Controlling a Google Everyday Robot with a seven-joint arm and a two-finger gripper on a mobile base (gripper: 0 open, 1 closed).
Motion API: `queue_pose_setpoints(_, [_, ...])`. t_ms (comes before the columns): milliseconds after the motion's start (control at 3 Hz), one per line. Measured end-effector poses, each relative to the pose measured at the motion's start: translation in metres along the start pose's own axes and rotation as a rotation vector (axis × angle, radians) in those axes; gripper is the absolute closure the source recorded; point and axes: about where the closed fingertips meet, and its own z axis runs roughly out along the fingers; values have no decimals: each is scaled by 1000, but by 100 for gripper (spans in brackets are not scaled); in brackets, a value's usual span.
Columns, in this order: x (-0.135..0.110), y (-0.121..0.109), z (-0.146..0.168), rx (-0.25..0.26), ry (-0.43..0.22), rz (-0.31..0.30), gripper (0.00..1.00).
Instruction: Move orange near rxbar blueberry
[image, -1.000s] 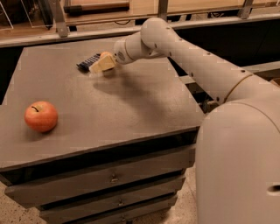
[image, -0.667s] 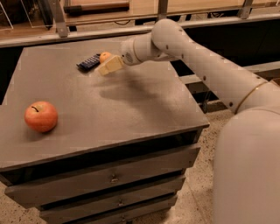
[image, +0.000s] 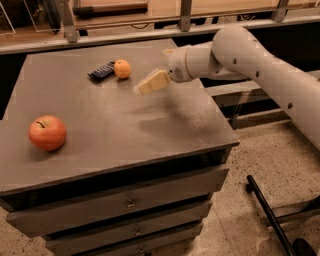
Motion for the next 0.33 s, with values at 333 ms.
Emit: queue_pose_setpoints(333, [0,-1,0,1,0,1,0])
